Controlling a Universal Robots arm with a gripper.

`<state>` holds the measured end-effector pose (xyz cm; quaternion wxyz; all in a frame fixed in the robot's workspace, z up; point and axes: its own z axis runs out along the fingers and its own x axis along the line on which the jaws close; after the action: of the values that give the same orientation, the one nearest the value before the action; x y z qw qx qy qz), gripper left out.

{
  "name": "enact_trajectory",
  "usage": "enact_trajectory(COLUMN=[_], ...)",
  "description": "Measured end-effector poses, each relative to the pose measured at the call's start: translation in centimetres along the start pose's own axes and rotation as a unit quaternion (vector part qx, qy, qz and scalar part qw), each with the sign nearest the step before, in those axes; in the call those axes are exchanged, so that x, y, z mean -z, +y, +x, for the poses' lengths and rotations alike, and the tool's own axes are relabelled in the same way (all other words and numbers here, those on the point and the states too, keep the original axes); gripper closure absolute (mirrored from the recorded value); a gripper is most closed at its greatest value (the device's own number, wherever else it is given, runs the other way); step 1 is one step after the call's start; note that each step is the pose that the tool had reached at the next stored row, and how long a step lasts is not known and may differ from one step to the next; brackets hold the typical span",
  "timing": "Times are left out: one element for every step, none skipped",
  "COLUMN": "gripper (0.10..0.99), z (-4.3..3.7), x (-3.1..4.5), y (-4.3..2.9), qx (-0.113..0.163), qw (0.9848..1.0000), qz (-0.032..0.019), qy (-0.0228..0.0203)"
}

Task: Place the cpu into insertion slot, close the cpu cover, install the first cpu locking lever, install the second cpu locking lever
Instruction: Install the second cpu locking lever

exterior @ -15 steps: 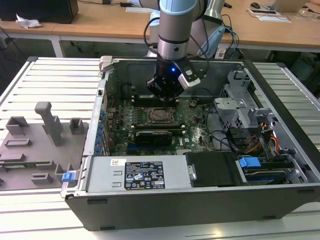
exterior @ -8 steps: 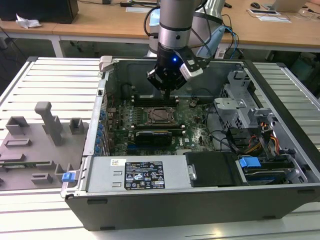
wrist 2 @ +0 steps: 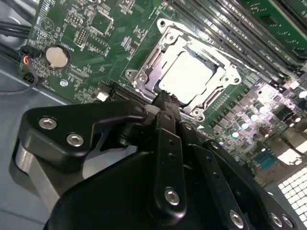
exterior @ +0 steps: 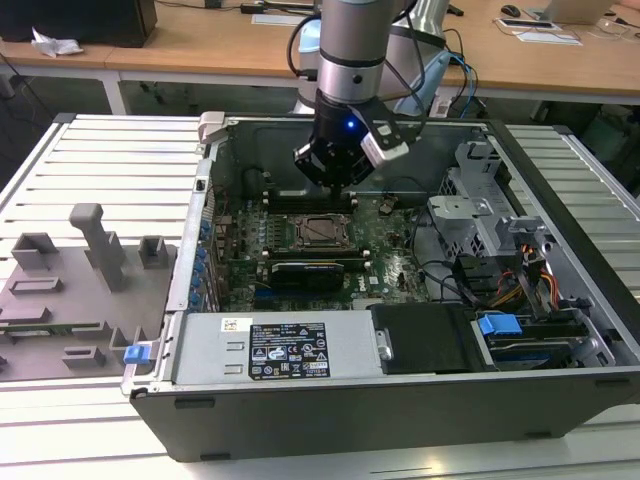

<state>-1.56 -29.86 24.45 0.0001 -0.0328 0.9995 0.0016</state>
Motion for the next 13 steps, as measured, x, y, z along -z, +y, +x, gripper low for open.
enact_trajectory(gripper=[0.980, 0.980, 0.980, 0.980, 0.980, 0.980, 0.980, 0.980, 0.980, 0.980, 0.980, 0.980, 0.980], z=[0.02, 0.03, 0.05, 0.06, 0.08, 0.10, 0.12, 0.15, 0.17, 0.20, 0.23, 0.25, 0.27], x=[0.00, 0.00, 0.00, 0.00, 0.00, 0.00, -0.01, -0.03, -0.05, -0.07, -0.10, -0.12, -0.13], y=[-0.24, -0.42, -0.75, -0.93, -1.22, -1.54, -1.76, -2.23, -2.58, -2.92, -3.48, -3.84, -4.10], qx=[0.000, 0.000, 0.000, 0.000, 0.000, 0.000, 0.000, 0.000, 0.000, 0.000, 0.000, 0.000, 0.000], qw=[1.0000, 1.0000, 1.0000, 1.0000, 1.0000, 1.0000, 1.0000, 1.0000, 1.0000, 1.0000, 1.0000, 1.0000, 1.0000], qz=[0.0000, 0.0000, 0.0000, 0.0000, 0.0000, 0.0000, 0.0000, 0.0001, 0.0000, 0.0000, 0.0000, 0.0000, 0.0000], qy=[0.0000, 0.0000, 0.0000, 0.0000, 0.0000, 0.0000, 0.0000, 0.0001, 0.0001, 0.0001, 0.0002, 0.0002, 0.0003])
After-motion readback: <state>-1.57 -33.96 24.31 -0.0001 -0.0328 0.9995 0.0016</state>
